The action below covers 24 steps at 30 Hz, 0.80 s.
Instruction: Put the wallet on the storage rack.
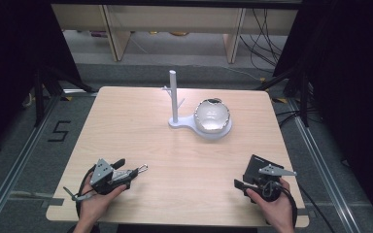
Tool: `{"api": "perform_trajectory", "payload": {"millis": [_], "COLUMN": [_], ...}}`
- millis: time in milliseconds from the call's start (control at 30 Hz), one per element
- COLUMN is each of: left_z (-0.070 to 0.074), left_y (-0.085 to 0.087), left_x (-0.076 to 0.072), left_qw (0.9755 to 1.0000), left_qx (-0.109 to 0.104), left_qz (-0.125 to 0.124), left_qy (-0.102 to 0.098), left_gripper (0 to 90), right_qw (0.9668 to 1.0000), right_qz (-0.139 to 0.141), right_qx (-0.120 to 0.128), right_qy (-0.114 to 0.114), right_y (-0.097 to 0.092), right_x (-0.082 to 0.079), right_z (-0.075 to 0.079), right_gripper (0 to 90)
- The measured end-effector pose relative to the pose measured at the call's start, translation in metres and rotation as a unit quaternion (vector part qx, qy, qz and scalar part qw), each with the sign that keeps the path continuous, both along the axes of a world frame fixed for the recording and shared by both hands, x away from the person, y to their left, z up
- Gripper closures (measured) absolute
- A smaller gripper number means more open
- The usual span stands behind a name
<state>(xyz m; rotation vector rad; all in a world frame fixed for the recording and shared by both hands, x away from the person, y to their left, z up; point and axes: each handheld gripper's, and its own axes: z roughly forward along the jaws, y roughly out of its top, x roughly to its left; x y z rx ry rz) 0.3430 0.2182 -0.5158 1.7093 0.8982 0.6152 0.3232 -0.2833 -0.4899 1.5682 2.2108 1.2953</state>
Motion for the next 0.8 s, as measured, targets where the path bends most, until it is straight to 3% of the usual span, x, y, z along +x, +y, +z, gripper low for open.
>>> {"api": "perform_trajectory", "payload": {"millis": [67,100,133,167,233,267,300,333,367,400,433,467,500,533,567,600,633,667,700,733,767,800], "left_z": [0.001,0.002,0.002,0.002,0.002,0.001,0.002,0.000,0.000,0.000,0.000,-0.001,-0.001,-0.001,-0.001,-0.002,-0.002,-0.002,-0.002,-0.002,-0.001,-0.001], "left_y": [0.001,0.002,0.003,0.005,0.007,0.008,0.009,0.010,0.011,0.011,0.011,0.011,0.011,0.011,0.011,0.011,0.011,0.012,0.012,0.013,0.013,0.013], "left_x": [0.001,-0.001,0.001,0.000,-0.001,0.001,0.000,0.000,0.000,0.001,-0.001,-0.001,-0.001,-0.001,-0.001,-0.001,0.000,0.000,0.000,0.000,-0.001,-0.002], "left_qw": [1.0000,0.9998,0.9999,0.9996,0.9992,0.9993,0.9990,0.9990,0.9990,0.9990,0.9989,0.9989,0.9989,0.9989,0.9989,0.9989,0.9992,0.9992,0.9991,0.9990,0.9987,0.9987], "left_qx": [-0.001,-0.003,-0.006,-0.009,-0.012,-0.013,-0.014,-0.017,-0.020,-0.019,-0.016,-0.016,-0.016,-0.016,-0.018,-0.019,-0.020,-0.020,-0.022,-0.023,-0.021,-0.023], "left_qz": [0.001,0.017,0.015,0.026,0.039,0.034,0.042,0.040,0.040,0.039,0.045,0.044,0.044,0.044,0.043,0.043,0.036,0.036,0.036,0.039,0.046,0.045], "left_qy": [-0.002,0.008,0.000,0.002,0.005,-0.003,0.003,-0.002,-0.002,-0.002,0.004,0.004,0.004,0.004,0.004,0.003,-0.002,-0.002,-0.001,-0.001,0.005,0.006], "left_gripper": [33.1,33.2,33.3,33.3,33.5,33.5,33.5,33.8,33.8,33.9,33.9,34.0,34.0,34.0,34.0,34.0,34.1,34.1,34.1,34.2,34.2,34.1], "right_qw": [1.0000,0.9998,0.9994,0.9994,0.9983,0.9983,0.9956,0.9958,0.9936,0.9919,0.9924,0.9846,0.9841,0.9754,0.9754,0.9691,0.9724,0.9724,0.9673,0.9617,0.9676,0.9623], "right_qz": [-0.003,-0.006,-0.022,-0.022,-0.044,-0.044,-0.072,-0.066,-0.086,-0.095,-0.085,-0.111,-0.100,-0.133,-0.133,-0.150,-0.122,-0.122,-0.152,-0.162,-0.137,-0.166], "right_qx": [-0.007,-0.019,-0.026,-0.026,-0.034,-0.034,-0.011,-0.045,-0.036,-0.044,-0.056,-0.063,-0.079,-0.064,-0.064,-0.060,-0.097,-0.097,-0.067,-0.053,-0.073,-0.058], "right_qy": [0.001,-0.003,0.008,0.008,0.018,0.018,0.058,0.044,0.063,0.071,0.070,0.120,0.124,0.164,0.164,0.186,0.174,0.174,0.192,0.215,0.199,0.207], "right_y": [-0.003,-0.008,-0.017,-0.017,-0.034,-0.034,-0.035,-0.051,-0.055,-0.061,-0.068,-0.071,-0.078,-0.079,-0.079,-0.081,-0.095,-0.095,-0.096,-0.096,-0.104,-0.102], "right_x": [0.001,0.003,0.004,0.004,0.007,0.007,0.003,0.008,0.008,0.009,0.012,0.013,0.015,0.015,0.015,0.017,0.024,0.024,0.029,0.034,0.040,0.043], "right_z": [0.002,0.003,0.007,0.007,0.015,0.015,0.021,0.024,0.026,0.028,0.029,0.033,0.034,0.039,0.039,0.040,0.040,0.040,0.039,0.040,0.036,0.035], "right_gripper": [52.1,53.1,54.1,54.1,54.6,54.6,55.0,55.0,55.0,54.9,54.9,54.9,55.0,55.0,55.0,55.1,55.8,55.8,56.9,57.6,58.9,60.3]}}
